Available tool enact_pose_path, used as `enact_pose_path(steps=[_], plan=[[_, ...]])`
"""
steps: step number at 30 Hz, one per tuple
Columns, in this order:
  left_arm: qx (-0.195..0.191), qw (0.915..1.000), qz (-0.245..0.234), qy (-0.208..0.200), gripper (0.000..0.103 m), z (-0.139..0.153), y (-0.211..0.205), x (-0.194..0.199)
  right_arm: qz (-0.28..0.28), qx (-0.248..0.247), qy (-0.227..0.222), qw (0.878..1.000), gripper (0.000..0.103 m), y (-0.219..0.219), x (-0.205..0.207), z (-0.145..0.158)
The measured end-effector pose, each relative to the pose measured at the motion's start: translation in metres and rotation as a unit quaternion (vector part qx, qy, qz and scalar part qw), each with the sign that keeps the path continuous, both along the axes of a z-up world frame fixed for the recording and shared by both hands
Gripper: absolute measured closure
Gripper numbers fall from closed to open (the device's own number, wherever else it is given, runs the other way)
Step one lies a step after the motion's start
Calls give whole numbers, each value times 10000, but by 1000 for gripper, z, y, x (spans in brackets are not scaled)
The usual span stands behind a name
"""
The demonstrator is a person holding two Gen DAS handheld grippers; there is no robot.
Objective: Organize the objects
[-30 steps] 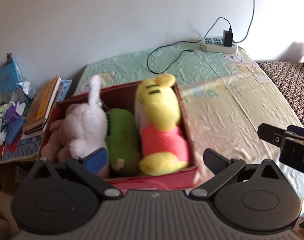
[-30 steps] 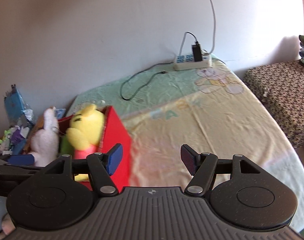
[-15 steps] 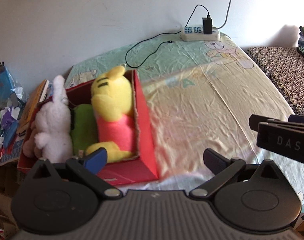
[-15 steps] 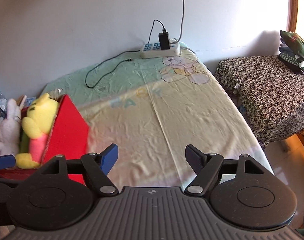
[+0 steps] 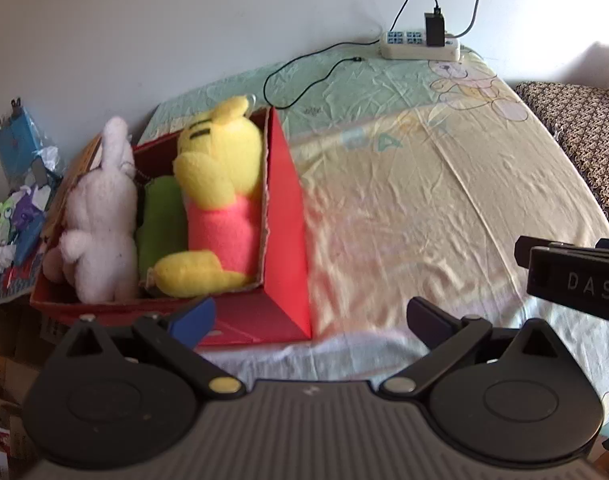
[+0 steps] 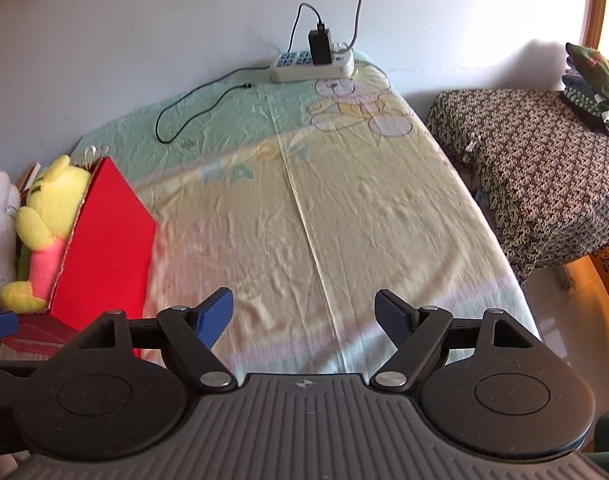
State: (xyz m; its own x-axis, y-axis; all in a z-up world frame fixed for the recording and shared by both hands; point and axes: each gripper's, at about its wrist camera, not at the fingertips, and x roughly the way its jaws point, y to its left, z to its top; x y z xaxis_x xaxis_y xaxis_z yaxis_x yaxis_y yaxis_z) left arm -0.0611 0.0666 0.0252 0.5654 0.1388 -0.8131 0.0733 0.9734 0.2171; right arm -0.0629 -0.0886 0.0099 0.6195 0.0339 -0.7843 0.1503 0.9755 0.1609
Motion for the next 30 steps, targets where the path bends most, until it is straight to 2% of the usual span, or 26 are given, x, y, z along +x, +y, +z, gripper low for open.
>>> enact_pose_path(steps=[7, 16, 30], plan=[[-17, 9997, 178, 145, 1, -9, 4, -1, 149, -54, 218, 9996, 23, 4, 2, -7], [-89, 9990, 369, 225, 1, -11, 13, -6, 324, -64, 284, 9990, 23, 11, 2, -9], [-205, 9984, 525, -89, 1, 7, 41, -17, 532, -111, 191, 9983, 22, 38, 2, 0]])
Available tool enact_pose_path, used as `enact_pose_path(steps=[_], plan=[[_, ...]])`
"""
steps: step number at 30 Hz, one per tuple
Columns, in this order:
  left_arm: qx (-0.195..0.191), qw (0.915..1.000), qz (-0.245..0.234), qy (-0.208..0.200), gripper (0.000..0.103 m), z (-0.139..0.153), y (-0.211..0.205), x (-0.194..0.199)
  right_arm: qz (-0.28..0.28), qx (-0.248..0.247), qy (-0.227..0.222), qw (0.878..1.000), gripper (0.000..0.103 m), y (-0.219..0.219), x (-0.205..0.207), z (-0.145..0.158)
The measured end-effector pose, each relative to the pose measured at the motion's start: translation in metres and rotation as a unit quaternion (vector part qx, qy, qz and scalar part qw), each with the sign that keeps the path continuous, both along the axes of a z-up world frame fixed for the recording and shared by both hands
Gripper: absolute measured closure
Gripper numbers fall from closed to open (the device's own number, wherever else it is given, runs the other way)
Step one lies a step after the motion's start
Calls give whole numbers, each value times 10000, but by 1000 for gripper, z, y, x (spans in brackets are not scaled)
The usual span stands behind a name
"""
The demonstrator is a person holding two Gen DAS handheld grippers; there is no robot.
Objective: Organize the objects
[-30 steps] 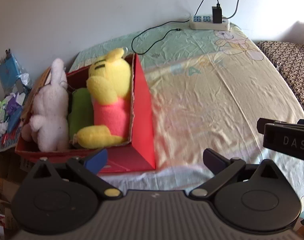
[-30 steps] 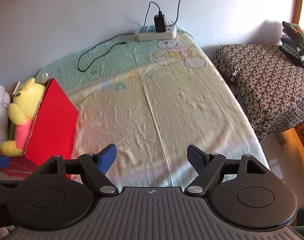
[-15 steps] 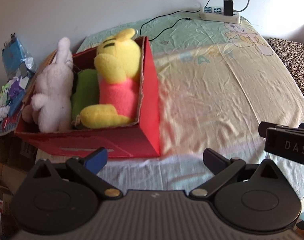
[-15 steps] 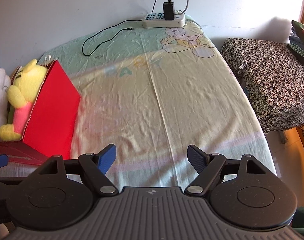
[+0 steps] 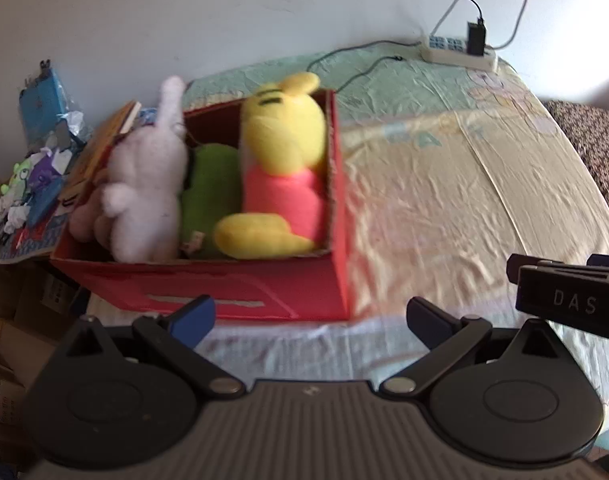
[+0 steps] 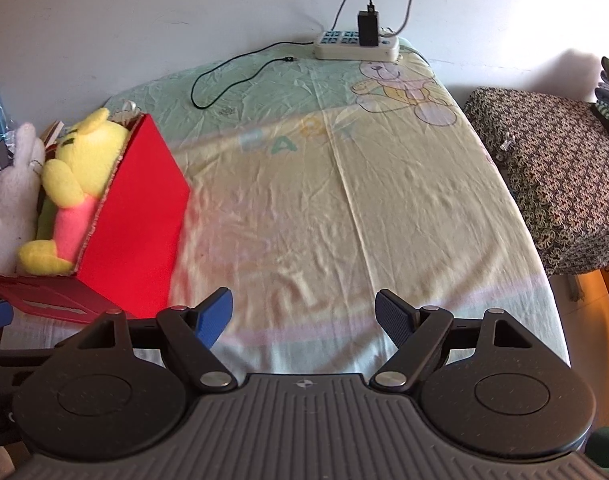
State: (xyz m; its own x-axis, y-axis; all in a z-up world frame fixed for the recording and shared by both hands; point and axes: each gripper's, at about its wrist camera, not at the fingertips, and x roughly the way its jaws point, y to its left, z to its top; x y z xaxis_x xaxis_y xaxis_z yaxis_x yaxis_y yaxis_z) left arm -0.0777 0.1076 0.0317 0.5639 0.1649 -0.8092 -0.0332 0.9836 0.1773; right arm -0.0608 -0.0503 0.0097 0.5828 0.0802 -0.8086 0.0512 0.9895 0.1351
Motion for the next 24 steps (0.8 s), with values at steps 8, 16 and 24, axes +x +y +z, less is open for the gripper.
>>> enact_pose_path(steps=[8, 16, 24], plan=[[-76, 9992, 241, -315, 1, 22, 38, -1, 237, -137, -198, 9994, 22, 32, 4, 16], [-75, 9974, 545, -468, 1, 35, 91, 6, 493, -193, -477, 9975, 22, 76, 15, 38], [-13, 9964, 697, -486, 1, 38, 135, 13, 711, -211, -663, 9950, 22, 122, 23, 53]])
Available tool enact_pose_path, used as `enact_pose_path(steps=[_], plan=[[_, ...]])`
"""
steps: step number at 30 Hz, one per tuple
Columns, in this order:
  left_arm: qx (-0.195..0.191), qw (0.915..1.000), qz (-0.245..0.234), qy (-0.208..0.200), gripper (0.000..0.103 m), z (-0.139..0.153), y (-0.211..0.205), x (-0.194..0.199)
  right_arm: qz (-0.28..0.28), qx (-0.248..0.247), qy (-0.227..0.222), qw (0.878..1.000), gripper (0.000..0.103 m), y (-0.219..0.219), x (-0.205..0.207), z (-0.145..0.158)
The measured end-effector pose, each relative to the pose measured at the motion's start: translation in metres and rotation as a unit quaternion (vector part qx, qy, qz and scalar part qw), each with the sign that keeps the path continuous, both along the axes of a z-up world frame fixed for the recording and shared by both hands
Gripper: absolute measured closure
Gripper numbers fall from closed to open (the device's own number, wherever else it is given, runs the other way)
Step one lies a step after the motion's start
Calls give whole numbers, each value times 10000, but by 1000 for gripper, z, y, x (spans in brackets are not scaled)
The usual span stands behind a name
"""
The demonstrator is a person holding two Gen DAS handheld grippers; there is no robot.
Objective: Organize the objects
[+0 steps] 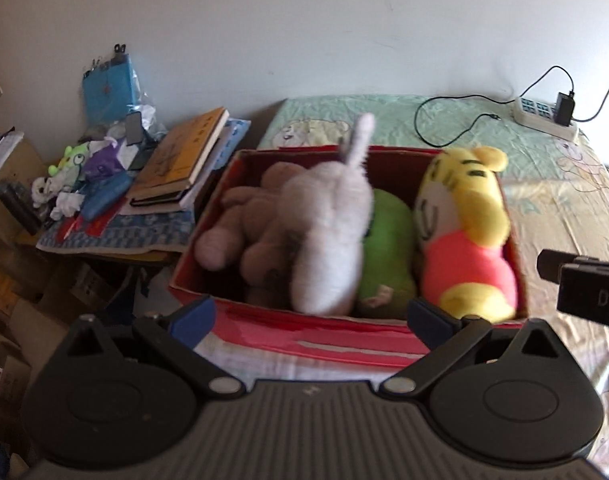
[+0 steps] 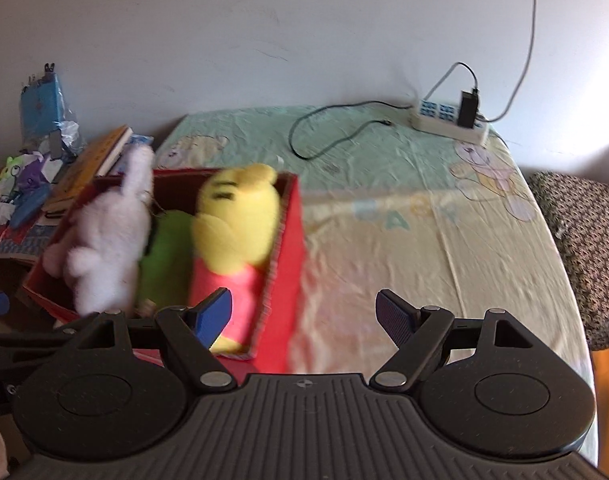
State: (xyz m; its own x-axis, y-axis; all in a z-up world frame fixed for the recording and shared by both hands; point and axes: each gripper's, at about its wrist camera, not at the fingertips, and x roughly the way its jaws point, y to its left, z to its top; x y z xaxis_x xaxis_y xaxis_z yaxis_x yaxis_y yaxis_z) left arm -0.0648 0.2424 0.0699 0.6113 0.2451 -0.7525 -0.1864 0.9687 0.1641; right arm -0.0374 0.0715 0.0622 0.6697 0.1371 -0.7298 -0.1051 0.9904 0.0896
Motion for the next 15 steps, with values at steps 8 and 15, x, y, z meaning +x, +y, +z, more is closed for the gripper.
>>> enact_pose_path(steps=[8, 15], plan=[[58, 9999, -103, 21, 1, -1, 20, 8, 9, 15, -66, 10000, 22, 27, 5, 3], [55, 9994, -314, 145, 1, -7, 29, 16, -109, 37, 38, 9999, 22, 40, 7, -3]])
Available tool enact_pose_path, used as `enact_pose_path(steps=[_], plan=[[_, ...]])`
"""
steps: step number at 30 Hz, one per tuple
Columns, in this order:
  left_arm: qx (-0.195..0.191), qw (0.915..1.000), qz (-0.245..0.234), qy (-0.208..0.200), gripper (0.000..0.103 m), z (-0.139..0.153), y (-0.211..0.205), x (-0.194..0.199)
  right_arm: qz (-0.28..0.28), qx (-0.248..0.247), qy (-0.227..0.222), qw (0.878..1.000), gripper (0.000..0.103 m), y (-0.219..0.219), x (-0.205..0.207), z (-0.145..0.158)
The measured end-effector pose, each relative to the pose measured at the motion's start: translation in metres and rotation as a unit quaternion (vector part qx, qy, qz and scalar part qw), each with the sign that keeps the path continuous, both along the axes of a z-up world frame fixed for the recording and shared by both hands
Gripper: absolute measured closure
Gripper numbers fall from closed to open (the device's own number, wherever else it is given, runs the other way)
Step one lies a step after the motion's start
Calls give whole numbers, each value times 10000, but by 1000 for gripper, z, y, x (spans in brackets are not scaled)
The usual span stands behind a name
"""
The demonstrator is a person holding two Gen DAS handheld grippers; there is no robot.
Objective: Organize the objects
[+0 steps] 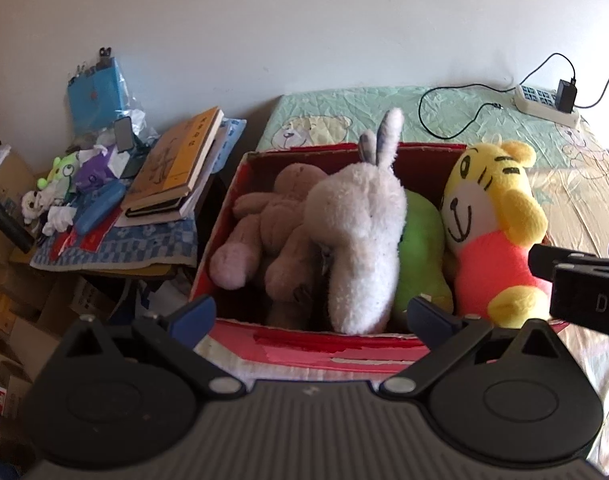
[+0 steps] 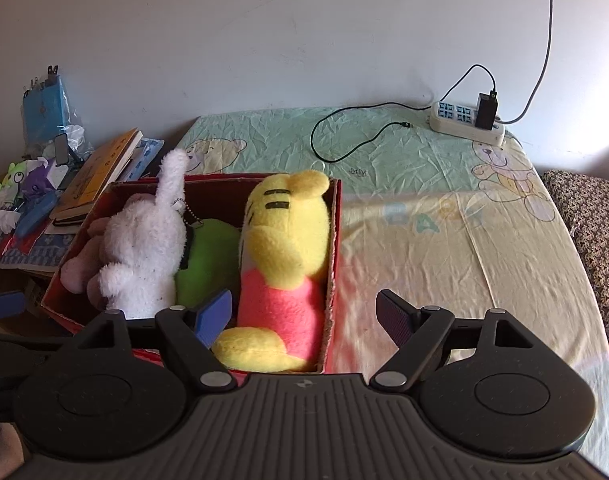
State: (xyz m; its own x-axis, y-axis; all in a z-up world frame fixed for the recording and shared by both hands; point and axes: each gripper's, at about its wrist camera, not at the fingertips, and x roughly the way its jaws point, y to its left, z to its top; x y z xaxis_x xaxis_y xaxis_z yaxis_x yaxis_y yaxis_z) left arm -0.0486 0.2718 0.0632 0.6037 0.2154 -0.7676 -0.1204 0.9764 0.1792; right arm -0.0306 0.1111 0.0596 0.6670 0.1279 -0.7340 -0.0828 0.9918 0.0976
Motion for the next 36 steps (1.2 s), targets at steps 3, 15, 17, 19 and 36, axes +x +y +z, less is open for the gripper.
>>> enact_pose_path(steps=[3, 15, 17, 19, 36], plan=[[5, 10000, -77, 29, 1, -2, 2, 3, -47, 3, 44, 10000, 22, 5, 0, -2], [-1, 9995, -277, 162, 1, -12, 17, 19, -262, -47, 117, 9996, 22, 17, 3, -9], [-12, 9993, -303, 198, 1, -14, 20, 22, -276, -50, 138, 9995, 22, 19, 4, -11], [-35, 9992, -314, 236, 1, -17, 22, 24, -286, -20, 167, 9994, 22, 20, 5, -13], [-200, 9984, -423, 333, 0, -26, 32, 40, -326, 73, 286, 9990, 22, 26, 19, -19]])
